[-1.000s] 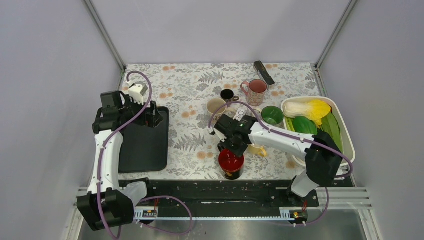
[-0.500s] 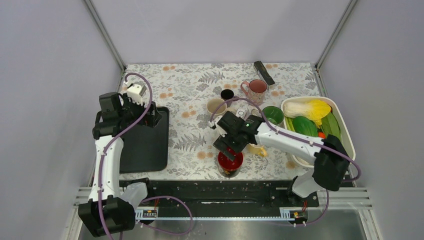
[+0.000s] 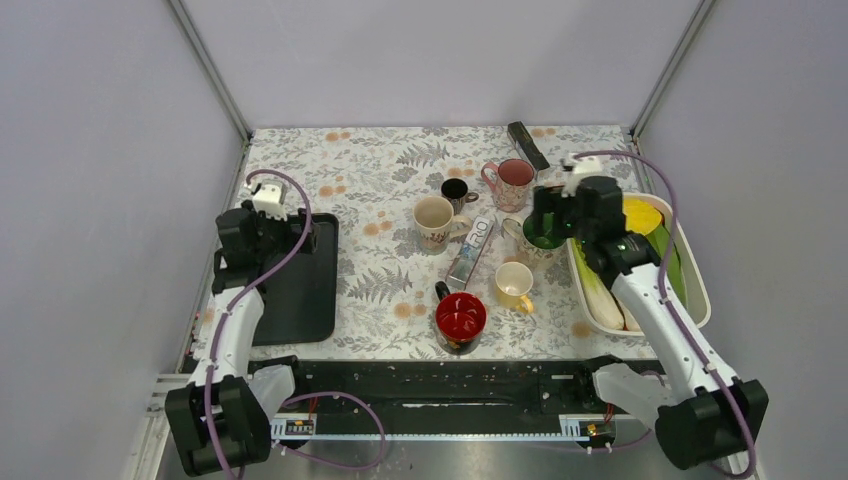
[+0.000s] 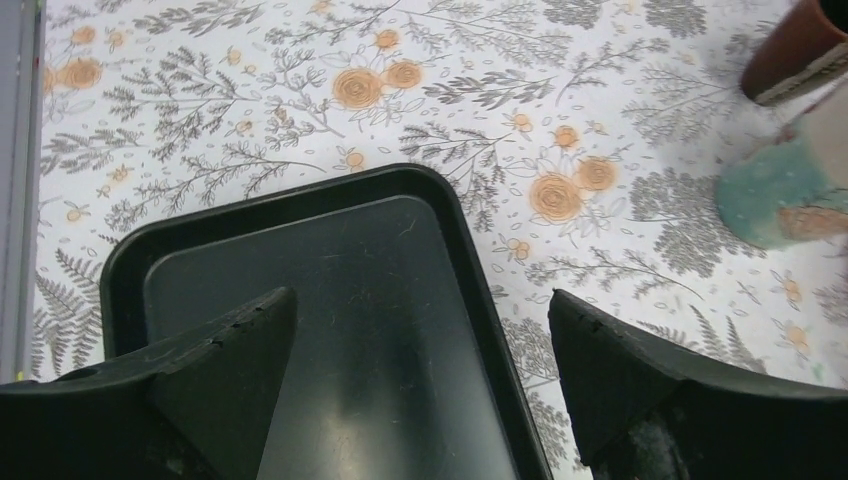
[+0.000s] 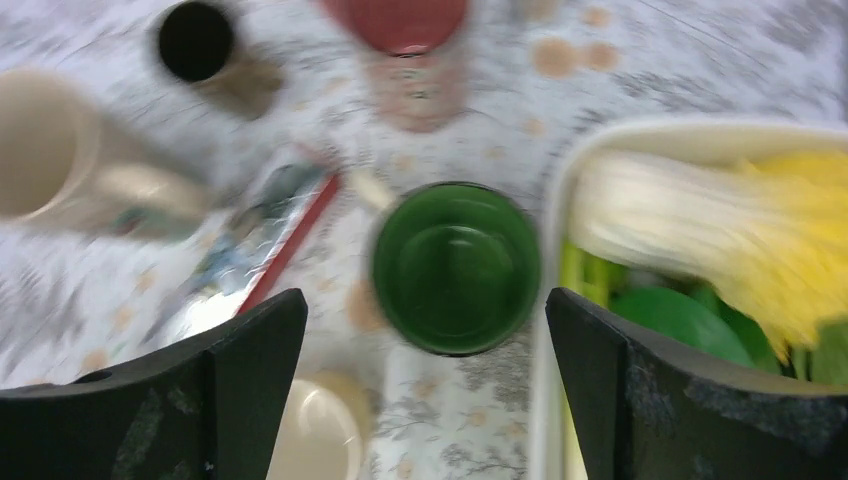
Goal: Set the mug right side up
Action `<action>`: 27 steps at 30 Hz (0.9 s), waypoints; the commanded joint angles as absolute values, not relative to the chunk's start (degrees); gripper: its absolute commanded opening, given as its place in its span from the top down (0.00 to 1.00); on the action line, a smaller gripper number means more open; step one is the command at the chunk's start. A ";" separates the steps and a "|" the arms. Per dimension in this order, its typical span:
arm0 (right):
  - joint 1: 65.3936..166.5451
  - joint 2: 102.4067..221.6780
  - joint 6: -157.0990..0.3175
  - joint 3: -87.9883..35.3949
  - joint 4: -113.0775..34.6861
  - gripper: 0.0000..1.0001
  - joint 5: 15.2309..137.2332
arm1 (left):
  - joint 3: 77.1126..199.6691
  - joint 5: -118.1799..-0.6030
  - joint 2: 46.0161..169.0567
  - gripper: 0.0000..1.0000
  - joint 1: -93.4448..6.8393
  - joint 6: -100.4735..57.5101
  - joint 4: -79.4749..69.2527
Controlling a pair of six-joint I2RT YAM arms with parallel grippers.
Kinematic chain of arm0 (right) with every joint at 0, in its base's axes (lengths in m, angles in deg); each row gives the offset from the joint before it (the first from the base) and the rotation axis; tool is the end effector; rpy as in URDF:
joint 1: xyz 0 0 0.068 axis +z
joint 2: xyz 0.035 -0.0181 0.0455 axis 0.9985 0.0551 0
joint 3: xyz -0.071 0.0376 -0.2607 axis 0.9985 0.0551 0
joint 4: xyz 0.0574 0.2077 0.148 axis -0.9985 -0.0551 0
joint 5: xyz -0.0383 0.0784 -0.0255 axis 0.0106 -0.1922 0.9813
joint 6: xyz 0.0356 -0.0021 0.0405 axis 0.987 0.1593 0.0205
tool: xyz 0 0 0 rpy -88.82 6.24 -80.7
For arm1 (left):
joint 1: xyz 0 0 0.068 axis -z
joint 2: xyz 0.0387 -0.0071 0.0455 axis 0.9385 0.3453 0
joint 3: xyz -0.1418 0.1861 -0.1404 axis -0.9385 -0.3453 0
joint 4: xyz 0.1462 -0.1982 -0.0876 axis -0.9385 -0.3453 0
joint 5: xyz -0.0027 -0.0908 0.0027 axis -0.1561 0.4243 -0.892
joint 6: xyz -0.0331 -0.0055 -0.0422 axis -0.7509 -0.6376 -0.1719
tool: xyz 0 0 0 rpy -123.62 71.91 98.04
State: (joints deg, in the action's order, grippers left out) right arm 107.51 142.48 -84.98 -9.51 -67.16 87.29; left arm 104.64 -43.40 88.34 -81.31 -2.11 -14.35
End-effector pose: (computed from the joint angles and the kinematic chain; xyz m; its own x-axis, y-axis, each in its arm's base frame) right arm 0.2209 0.0810 0.3373 -0.4862 -0.1792 -0.8553 -0.3028 0.9526 -0.0275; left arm 0.2198 0.0297 0.2704 -0.3844 0.0478 -0.9219 0.2374 0.9702 -0.0486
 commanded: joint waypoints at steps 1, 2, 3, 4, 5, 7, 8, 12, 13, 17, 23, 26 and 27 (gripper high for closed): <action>94.42 136.86 -77.95 1.78 -48.50 0.01 91.45 | 96.44 -49.09 87.90 0.01 -81.54 -8.96 12.78; 92.40 136.04 -77.40 4.88 -46.31 0.01 93.60 | 94.83 -49.62 88.45 0.01 -81.56 -9.62 15.91; 91.06 135.30 -77.08 6.87 -44.51 0.01 95.13 | 93.64 -50.35 89.31 0.01 -81.60 -11.10 18.33; 90.30 134.69 -76.88 8.75 -42.91 0.01 96.52 | 92.65 -50.99 90.20 0.01 -81.58 -12.37 20.17; 90.03 134.01 -77.02 10.65 -41.02 0.00 97.92 | 91.87 -51.55 91.17 0.01 -81.58 -13.14 21.78; 89.92 132.77 -77.62 14.31 -36.87 0.01 100.23 | 90.15 -52.00 93.02 0.01 -81.59 -14.78 25.20; 89.85 132.27 -77.82 16.05 -35.24 0.01 101.92 | 89.12 -51.76 93.79 0.01 -81.58 -15.40 27.09; 89.82 130.53 -77.49 22.19 -28.30 0.01 106.60 | 85.75 -49.92 95.71 0.01 -81.58 -17.91 33.67; 89.83 130.36 -77.51 23.14 -26.80 0.01 106.48 | 85.13 -49.69 95.84 0.01 -81.59 -18.30 34.50; 89.83 131.46 -78.13 23.26 -26.05 0.01 106.29 | 84.20 -51.46 95.29 0.01 -81.58 -18.94 35.68; 89.83 132.39 -77.76 23.82 -25.31 0.00 105.94 | 84.24 -51.45 95.36 0.01 -81.58 -19.22 35.13; 89.82 132.41 -77.90 23.87 -25.10 0.01 105.41 | 84.24 -52.04 95.55 0.01 -81.58 -19.22 35.10; 89.83 132.45 -78.02 23.82 -25.07 0.00 105.30 | 84.24 -52.42 95.63 0.01 -81.58 -19.22 35.08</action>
